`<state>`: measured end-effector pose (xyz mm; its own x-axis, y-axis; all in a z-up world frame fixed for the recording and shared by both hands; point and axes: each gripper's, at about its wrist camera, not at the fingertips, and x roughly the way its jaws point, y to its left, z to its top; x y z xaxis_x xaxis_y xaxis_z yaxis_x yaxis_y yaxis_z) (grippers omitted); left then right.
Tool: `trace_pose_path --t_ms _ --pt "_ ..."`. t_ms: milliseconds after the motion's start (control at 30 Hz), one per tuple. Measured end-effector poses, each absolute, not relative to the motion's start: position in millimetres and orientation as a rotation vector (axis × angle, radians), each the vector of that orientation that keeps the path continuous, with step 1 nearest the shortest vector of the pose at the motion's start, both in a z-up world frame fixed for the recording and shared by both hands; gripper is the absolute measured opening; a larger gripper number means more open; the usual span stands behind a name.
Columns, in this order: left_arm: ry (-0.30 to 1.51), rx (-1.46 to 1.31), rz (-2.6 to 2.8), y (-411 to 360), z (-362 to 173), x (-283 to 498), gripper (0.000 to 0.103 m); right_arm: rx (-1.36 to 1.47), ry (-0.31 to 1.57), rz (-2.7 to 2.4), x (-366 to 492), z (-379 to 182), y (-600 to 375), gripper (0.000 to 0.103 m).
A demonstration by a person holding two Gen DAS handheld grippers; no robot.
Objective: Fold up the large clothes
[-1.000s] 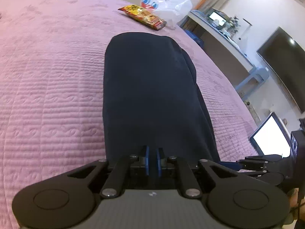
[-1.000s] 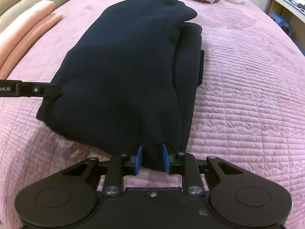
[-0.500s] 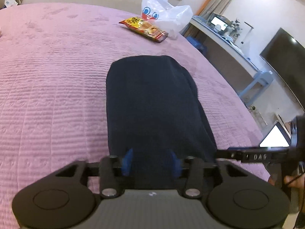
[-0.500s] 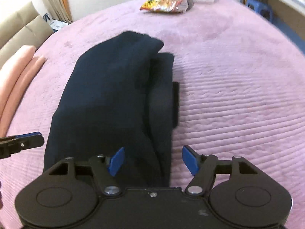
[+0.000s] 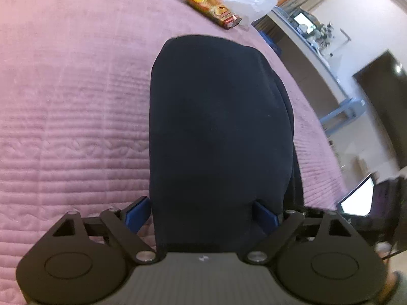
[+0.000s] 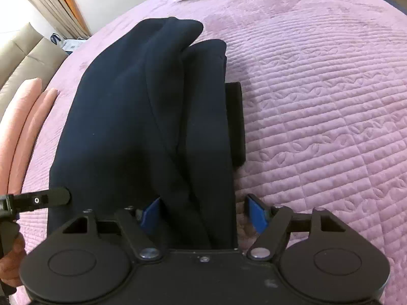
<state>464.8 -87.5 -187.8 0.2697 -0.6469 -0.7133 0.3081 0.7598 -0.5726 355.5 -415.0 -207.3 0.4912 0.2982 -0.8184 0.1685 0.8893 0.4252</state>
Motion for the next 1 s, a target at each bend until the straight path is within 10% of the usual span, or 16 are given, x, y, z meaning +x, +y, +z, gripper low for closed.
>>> trace_pose_path --t_ms 500,600,667,1000 --pt "1.177 -0.571 -0.722 -90.3 -223.9 490.9 0.102 0.465 1.032 0.141 350.8 -208.8 -405.2 0.103" --pt "1.148 -0.542 -0.691 -98.8 -222.4 485.0 0.100 0.424 1.015 0.162 348.9 -206.4 -398.4 0.092" --pt "1.116 -0.501 -0.666 -104.0 -216.9 478.5 0.093 0.468 1.012 0.204 347.5 -203.9 -394.3 0.058" --pt "0.973 -0.573 -0.812 -88.2 -186.2 463.8 0.065 0.527 0.892 0.234 333.6 -178.7 -384.2 0.042"
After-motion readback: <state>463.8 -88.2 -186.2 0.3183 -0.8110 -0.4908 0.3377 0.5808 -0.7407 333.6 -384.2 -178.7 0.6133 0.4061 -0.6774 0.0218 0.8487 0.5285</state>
